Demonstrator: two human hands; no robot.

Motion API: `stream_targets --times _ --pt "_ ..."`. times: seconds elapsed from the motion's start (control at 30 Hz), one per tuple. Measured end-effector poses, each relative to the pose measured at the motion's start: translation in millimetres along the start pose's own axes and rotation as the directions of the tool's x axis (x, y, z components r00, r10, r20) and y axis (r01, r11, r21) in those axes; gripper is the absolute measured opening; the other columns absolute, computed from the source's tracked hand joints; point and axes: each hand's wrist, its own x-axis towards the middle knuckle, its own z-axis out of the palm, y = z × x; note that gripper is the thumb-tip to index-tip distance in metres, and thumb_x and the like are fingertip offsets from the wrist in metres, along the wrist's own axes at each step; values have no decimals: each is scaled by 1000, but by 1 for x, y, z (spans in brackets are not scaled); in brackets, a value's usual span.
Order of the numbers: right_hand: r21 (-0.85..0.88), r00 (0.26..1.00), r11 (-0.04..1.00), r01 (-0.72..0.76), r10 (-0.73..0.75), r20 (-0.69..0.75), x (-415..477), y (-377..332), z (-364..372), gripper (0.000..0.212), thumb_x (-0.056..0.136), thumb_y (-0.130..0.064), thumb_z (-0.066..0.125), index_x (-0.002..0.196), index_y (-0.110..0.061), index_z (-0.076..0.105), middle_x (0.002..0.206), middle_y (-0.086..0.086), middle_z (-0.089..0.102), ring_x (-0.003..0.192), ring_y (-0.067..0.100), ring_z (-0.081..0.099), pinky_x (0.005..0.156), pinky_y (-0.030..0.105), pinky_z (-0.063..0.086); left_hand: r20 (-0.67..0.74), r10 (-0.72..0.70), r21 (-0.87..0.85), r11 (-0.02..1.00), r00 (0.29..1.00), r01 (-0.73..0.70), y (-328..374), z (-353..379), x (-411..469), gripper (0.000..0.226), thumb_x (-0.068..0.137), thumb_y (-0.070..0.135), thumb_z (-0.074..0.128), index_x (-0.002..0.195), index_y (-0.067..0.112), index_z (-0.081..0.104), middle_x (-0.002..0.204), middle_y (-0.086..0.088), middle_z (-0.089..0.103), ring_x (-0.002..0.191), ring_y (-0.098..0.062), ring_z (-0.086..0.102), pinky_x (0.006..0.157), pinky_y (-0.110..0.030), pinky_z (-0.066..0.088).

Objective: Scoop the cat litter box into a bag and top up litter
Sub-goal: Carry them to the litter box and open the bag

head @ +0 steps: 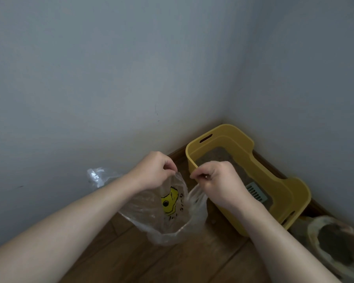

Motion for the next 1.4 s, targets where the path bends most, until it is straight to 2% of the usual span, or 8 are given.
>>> stream_targets --times 0.13,0.27,0.43,0.67,0.97,1.07,1.2,1.4 --pt "-45 988 997 67 -60 145 -4 1 25 23 85 -10 66 101 -22 78 95 -7 73 85 8 64 78 31 57 -32 -50 -78 996 998 48 -3 4 1 10 89 20 70 95 23 78 85 10 72 82 -2 66 80 -26 55" --pt "-100 971 971 216 -202 131 -9 -10 43 34 83 -1 63 109 -21 74 109 -5 68 100 13 56 85 30 53 -18 -71 -1 997 997 71 -8 6 1 12 89 20 69 95 22 79 93 6 75 85 -7 66 83 -26 54" --pt "-5 822 876 482 -450 348 -7 -40 53 44 81 -12 40 103 -20 76 109 -5 72 111 16 56 100 34 44 -72 -120 55 991 990 124 -9 -6 6 11 85 18 70 87 22 80 87 5 75 82 -10 67 75 -21 49" --pt "24 787 886 463 -423 450 5 -46 69 37 81 -12 43 105 -15 72 126 4 66 129 22 48 112 39 38 -67 -192 34 980 979 194 -17 -12 6 12 84 16 71 82 24 79 84 5 75 79 -10 67 76 -22 51" --pt "-7 654 905 426 -303 693 31 -40 88 39 91 -22 44 129 -21 54 132 2 57 111 23 43 102 44 36 32 -289 -93 952 957 291 -23 -3 19 16 80 13 76 71 26 75 76 3 73 76 -11 66 69 -21 47" --pt "-25 665 912 409 -280 692 34 -22 88 29 97 -34 39 116 -23 58 111 -1 62 98 18 41 96 44 37 24 -294 -112 949 955 295 -23 1 24 14 77 15 79 68 25 75 71 4 72 70 -10 66 67 -20 49" --pt "-71 725 916 395 -263 636 33 8 74 42 100 -53 35 101 -24 65 90 -5 63 88 14 50 86 41 43 -15 -304 -191 936 953 296 -26 4 27 10 77 12 78 72 21 76 70 0 74 67 -10 67 68 -23 54" --pt "-122 783 922 369 -237 576 22 42 48 26 94 -46 52 99 -27 69 87 -10 65 86 8 51 81 35 49 -1 -328 -255 913 945 317 -17 16 27 16 80 10 78 69 22 73 64 2 72 55 -1 64 56 -16 46"
